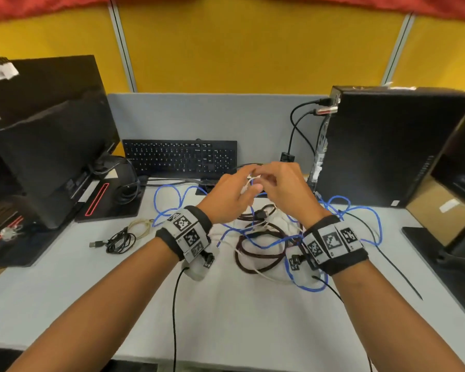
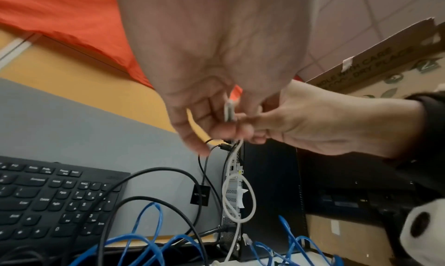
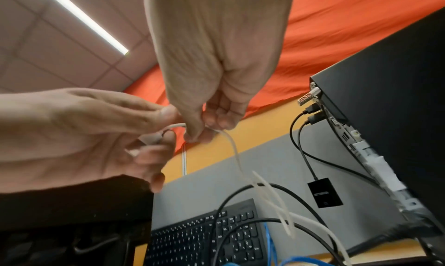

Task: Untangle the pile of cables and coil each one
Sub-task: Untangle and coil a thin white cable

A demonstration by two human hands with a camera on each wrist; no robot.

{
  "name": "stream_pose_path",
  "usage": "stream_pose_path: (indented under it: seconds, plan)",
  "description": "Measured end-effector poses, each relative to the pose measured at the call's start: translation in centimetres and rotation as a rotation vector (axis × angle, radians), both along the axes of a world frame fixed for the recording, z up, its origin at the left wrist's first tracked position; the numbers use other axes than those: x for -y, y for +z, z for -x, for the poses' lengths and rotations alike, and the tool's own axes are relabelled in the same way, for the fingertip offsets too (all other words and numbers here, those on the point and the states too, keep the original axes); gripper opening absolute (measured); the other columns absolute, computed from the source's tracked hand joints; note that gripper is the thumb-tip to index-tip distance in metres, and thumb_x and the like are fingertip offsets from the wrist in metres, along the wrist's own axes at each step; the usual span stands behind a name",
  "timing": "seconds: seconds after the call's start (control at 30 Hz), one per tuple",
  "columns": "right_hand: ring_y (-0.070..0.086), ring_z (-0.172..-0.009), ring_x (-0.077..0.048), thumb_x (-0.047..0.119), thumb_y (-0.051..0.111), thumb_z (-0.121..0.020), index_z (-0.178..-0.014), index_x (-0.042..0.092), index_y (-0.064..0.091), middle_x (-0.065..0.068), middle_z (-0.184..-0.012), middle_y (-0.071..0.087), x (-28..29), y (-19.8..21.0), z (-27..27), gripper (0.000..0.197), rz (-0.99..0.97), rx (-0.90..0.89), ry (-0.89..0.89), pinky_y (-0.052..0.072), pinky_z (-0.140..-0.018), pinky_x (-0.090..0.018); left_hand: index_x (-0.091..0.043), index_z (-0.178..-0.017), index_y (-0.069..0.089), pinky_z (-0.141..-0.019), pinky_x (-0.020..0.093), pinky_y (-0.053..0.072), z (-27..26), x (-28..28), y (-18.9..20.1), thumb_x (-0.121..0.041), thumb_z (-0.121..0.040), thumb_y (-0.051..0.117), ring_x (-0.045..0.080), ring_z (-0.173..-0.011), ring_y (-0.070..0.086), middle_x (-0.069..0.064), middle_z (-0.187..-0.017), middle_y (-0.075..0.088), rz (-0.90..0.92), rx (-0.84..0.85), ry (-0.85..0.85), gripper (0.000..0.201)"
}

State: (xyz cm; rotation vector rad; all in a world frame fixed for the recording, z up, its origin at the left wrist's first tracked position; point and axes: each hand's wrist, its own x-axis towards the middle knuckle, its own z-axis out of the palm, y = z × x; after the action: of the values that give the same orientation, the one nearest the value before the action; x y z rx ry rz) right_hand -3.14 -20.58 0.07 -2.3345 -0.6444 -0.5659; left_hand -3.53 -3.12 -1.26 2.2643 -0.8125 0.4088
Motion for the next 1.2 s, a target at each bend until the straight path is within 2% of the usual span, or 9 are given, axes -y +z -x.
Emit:
stream_pose_path:
  seconds: [0.17, 0.3, 0.47, 0.6, 0.67, 0.77, 0.9, 1.03, 1.2]
  plan:
    - [0.054, -0.060, 0.000, 0.014, 0.075, -0.090, -0.093, 0.017, 0.062, 0.004, -0.076, 0.064, 0.9, 1.0, -1.2, 0.014, -0.116, -0.029, -0.048, 0.047, -0.059, -0.020, -0.006, -0.100, 0.067, -0.058, 0.027, 0.042, -0.7, -1.4, 1.5, -0.011, -0.105, 0.043, 0.007, -0.053, 0.047, -0.003, -0.062, 0.053, 0.103, -0.171, 0.038, 0.025]
    - [0.054, -0.061, 0.000, 0.018, 0.080, -0.086, -0.086, 0.012, 0.067, 0.001, -0.075, 0.068, 2.4, 1.2, -2.1, 0.014, -0.245, -0.063, -0.073, 0.044, -0.061, -0.015, -0.011, -0.088, 0.055, -0.055, 0.030, 0.049, -0.7, -3.4, 2.8, -0.006, -0.103, 0.037, 0.015, -0.051, 0.040, -0.003, -0.058, 0.045, 0.743, -0.690, -0.166, 0.024]
    - [0.061, -0.078, -0.002, 0.018, 0.067, -0.097, -0.096, 0.016, 0.070, 0.009, -0.083, 0.069, 1.4, 0.4, -2.2, 0.004, -0.111, -0.113, -0.003, 0.044, -0.072, -0.021, -0.004, -0.102, 0.052, -0.083, 0.036, 0.059, -0.5, -3.4, 2.9, -0.009, -0.107, 0.032, 0.027, -0.096, 0.072, 0.021, -0.110, 0.072, 1.278, -0.747, -0.404, 0.021]
    - [0.067, -0.079, -0.023, 0.005, 0.051, -0.100, -0.106, 0.016, 0.071, -0.005, -0.088, 0.069, 0.5, -0.1, -1.8, 0.023, 0.139, -0.264, 0.062, 0.055, -0.072, -0.037, -0.005, -0.097, 0.049, -0.107, 0.044, 0.048, -0.8, -2.8, 2.9, -0.007, -0.107, 0.027, 0.039, -0.127, 0.057, 0.032, -0.135, 0.056, 1.413, -0.613, -0.450, 0.024]
    - [0.067, -0.071, -0.019, 0.001, 0.048, -0.099, -0.115, 0.015, 0.067, -0.011, -0.084, 0.067, 0.5, -0.3, -1.5, 0.028, 0.158, -0.327, 0.113, 0.057, -0.065, -0.037, -0.006, -0.093, 0.048, -0.110, 0.044, 0.045, -1.1, -3.0, 2.9, -0.007, -0.108, 0.027, 0.035, -0.128, 0.058, 0.029, -0.136, 0.056, 1.377, -0.513, -0.330, 0.026]
    - [0.058, -0.062, 0.002, 0.015, 0.048, -0.105, -0.125, 0.018, 0.064, 0.001, -0.077, 0.062, 0.3, -0.3, -0.8, 0.025, 0.108, -0.291, 0.186, 0.043, -0.056, -0.015, -0.009, -0.090, 0.049, -0.112, 0.037, 0.042, -1.1, -3.0, 2.5, -0.007, -0.108, 0.034, 0.023, -0.130, 0.057, 0.020, -0.137, 0.059, 0.988, -0.258, -0.058, 0.023]
    - [0.069, -0.083, -0.023, 0.048, 0.062, -0.096, -0.116, 0.026, 0.070, -0.008, -0.091, 0.072, -0.4, 1.0, 0.2, 0.031, -0.026, -0.278, 0.292, 0.056, -0.077, -0.042, -0.005, -0.096, 0.052, -0.104, 0.039, 0.047, -1.1, -3.0, 1.3, -0.004, -0.105, 0.039, 0.020, -0.124, 0.060, 0.013, -0.124, 0.068, 0.347, 0.017, 0.124, 0.016]
    - [0.070, -0.091, -0.026, 0.049, 0.065, -0.094, -0.109, 0.027, 0.072, -0.002, -0.098, 0.075, 0.2, 1.8, -0.2, 0.027, -0.195, -0.278, 0.239, 0.058, -0.087, -0.049, -0.008, -0.095, 0.053, -0.075, 0.046, 0.050, -0.6, -3.4, 1.5, -0.005, -0.105, 0.038, 0.035, -0.082, 0.063, 0.008, -0.082, 0.069, 0.209, -0.016, 0.122, 0.018]
    - [0.073, -0.101, -0.011, 0.027, 0.075, -0.092, -0.121, 0.016, 0.072, 0.004, -0.109, 0.077, 0.9, 1.4, -0.6, 0.031, -0.309, -0.323, 0.281, 0.056, -0.095, -0.030, 0.000, -0.103, 0.064, -0.088, 0.035, 0.055, -0.6, -4.0, 1.9, -0.004, -0.104, 0.045, 0.025, -0.093, 0.069, 0.013, -0.095, 0.073, 0.372, -0.165, 0.071, 0.020]
